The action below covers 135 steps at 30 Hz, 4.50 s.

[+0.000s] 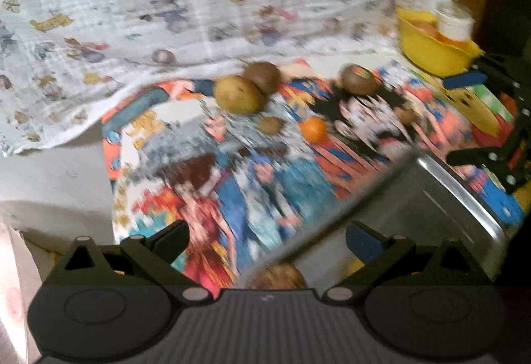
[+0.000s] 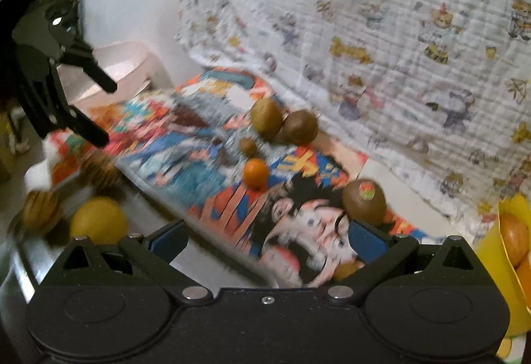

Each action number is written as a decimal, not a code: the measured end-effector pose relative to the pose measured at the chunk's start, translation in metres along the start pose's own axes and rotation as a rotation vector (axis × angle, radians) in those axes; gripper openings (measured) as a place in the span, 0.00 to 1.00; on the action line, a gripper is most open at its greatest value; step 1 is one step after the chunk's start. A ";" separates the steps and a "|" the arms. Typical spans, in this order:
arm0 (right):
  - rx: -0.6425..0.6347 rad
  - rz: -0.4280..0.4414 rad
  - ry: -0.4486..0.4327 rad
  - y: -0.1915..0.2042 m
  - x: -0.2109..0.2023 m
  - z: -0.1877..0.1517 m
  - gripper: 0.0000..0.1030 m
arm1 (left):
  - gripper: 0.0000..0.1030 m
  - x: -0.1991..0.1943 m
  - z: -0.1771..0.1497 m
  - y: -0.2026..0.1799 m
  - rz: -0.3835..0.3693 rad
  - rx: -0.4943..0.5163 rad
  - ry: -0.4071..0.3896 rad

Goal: Organize fruits
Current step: 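Move both grippers away from tray back toward remaining fruits, then bring right gripper around small orange while left gripper approaches small kiwi, then close right gripper on small orange while left gripper closes on small kiwi, then carry orange with right gripper while left gripper carries small kiwi over tray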

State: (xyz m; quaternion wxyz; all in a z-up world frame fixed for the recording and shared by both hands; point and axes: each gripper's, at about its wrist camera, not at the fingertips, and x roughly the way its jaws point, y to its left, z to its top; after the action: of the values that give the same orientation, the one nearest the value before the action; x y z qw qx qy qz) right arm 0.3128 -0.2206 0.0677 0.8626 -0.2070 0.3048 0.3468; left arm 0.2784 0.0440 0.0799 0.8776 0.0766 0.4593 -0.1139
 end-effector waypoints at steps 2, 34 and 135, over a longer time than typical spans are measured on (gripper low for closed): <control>0.012 -0.006 -0.019 -0.004 0.012 0.006 0.99 | 0.99 0.013 0.008 0.006 0.011 -0.013 -0.015; -0.096 0.096 -0.005 0.001 0.132 0.018 0.63 | 0.77 0.135 0.059 0.021 -0.102 0.093 -0.106; -0.056 0.231 0.163 0.082 -0.024 -0.088 0.34 | 0.29 0.049 -0.030 -0.118 -0.325 0.239 0.040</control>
State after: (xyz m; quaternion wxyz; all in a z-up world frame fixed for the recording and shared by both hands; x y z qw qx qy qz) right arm 0.2055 -0.2268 0.0076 0.7833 -0.2219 0.3858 0.4340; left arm 0.2499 -0.0686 0.0193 0.8229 0.1073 0.4662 -0.3064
